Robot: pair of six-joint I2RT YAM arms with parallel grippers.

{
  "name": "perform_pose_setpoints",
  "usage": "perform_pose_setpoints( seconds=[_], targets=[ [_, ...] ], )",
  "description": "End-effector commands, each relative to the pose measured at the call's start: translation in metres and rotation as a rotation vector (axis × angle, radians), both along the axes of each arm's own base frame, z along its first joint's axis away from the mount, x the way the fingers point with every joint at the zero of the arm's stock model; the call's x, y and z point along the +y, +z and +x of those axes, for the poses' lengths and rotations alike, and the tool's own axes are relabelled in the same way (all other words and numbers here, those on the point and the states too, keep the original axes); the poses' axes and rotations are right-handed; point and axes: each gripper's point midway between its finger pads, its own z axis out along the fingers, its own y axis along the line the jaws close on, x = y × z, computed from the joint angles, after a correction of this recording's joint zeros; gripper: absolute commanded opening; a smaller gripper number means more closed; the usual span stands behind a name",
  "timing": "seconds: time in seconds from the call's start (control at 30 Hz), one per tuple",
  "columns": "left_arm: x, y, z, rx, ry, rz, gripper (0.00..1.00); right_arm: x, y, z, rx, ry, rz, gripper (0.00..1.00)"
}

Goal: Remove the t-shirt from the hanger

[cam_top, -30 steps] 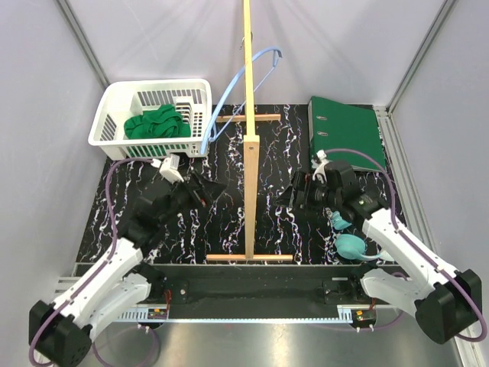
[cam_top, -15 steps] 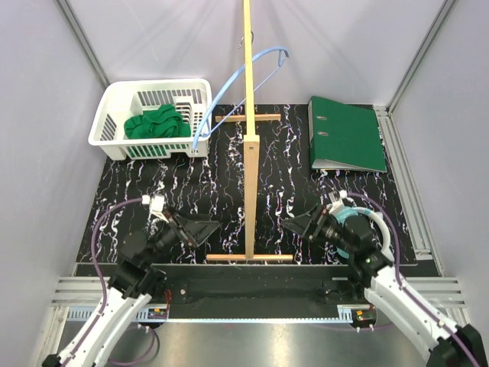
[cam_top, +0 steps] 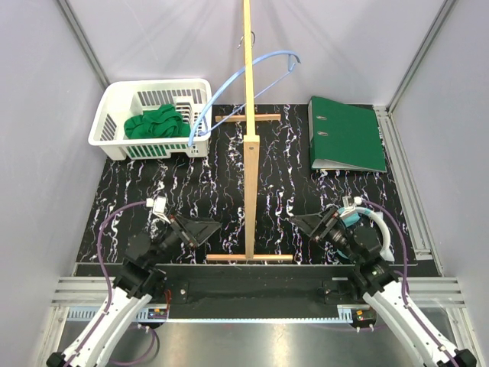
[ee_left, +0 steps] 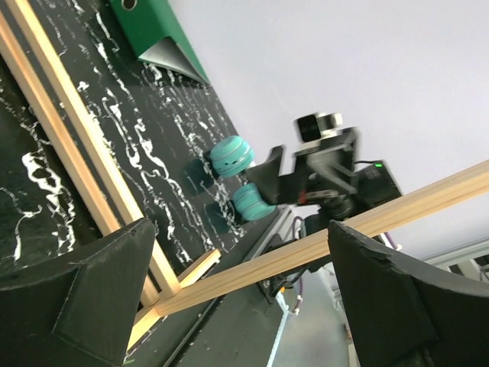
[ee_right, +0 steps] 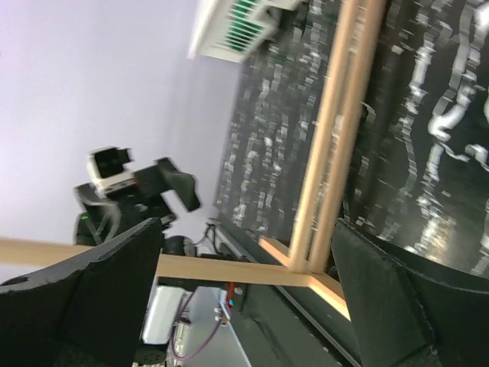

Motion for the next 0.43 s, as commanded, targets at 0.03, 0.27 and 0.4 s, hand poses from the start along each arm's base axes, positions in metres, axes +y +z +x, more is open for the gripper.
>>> perform_pose_setpoints(
  seconds=[0.03,0.27,0.4],
  targets=[
    [-0.004,-0.046,0.003,0.003,-0.010,-0.017,0.99,-0.005,-0.039,0.004,0.056,-0.033,-0.093,1.00],
    [-0.001,-0.061,0.007,0.037,0.017,0.032,0.99,-0.009,-0.039,0.003,0.040,-0.045,-0.104,1.00],
    [-0.003,-0.053,0.003,0.029,-0.007,-0.005,0.99,-0.003,-0.021,-0.006,0.004,-0.001,-0.038,1.00]
  ],
)
